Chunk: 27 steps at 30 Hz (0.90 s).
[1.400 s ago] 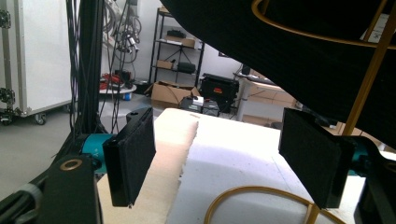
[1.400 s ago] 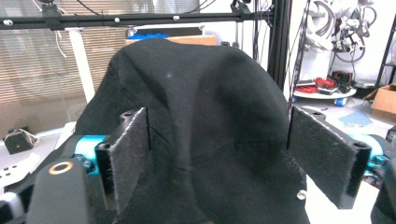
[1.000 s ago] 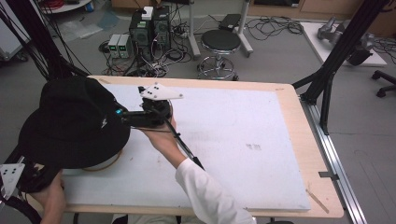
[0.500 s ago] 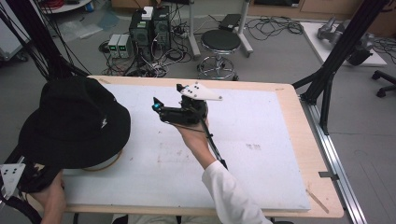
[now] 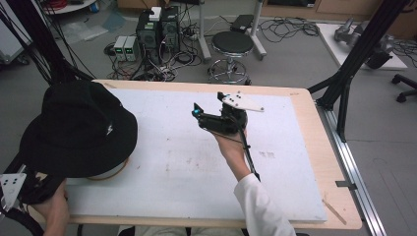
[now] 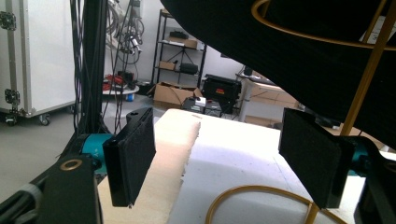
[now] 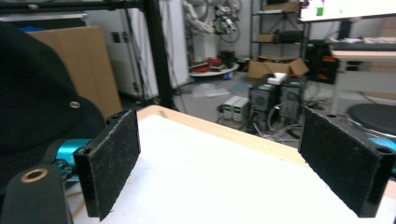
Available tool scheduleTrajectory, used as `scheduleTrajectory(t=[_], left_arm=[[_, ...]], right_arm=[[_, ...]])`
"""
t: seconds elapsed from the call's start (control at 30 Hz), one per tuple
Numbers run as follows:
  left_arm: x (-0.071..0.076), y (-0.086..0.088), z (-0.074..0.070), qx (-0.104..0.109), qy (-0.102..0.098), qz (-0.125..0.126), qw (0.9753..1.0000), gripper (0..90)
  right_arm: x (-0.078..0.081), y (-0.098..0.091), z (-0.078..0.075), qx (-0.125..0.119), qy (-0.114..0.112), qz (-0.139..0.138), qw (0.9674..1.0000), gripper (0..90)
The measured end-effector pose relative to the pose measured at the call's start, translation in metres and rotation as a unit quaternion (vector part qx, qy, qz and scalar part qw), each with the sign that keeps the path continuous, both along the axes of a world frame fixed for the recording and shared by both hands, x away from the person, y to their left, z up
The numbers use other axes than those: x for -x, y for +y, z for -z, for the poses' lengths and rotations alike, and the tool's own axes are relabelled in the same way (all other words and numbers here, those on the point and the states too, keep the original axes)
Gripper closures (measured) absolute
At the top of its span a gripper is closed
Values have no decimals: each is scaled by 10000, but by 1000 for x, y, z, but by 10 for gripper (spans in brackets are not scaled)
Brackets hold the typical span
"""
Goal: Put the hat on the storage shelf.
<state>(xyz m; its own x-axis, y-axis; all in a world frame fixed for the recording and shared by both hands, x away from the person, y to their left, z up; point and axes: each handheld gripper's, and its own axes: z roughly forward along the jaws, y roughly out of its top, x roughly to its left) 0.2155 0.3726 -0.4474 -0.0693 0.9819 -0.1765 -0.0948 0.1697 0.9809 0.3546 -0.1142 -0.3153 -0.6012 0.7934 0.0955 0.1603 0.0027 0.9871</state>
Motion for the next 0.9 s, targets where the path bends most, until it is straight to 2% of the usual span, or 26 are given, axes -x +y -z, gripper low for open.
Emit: scheduleTrajectory(t=[0.3, 0.5, 0.77, 0.9], left_arm=[[-1, -1, 0, 17, -10, 3, 10000, 273], [-1, -1, 0, 1, 0, 14, 10000, 273], [0, -2, 0, 21, -14, 10, 10000, 273], [0, -2, 0, 18, -10, 4, 10000, 273]], right_arm=[[5, -43, 8, 25, 30, 526, 9986, 122], [10, -72, 14, -16, 62, 932, 9956, 124], [19, -97, 26, 245, 122, 1309, 9910, 124], [22, -106, 30, 365, 294, 1446, 9884, 119]])
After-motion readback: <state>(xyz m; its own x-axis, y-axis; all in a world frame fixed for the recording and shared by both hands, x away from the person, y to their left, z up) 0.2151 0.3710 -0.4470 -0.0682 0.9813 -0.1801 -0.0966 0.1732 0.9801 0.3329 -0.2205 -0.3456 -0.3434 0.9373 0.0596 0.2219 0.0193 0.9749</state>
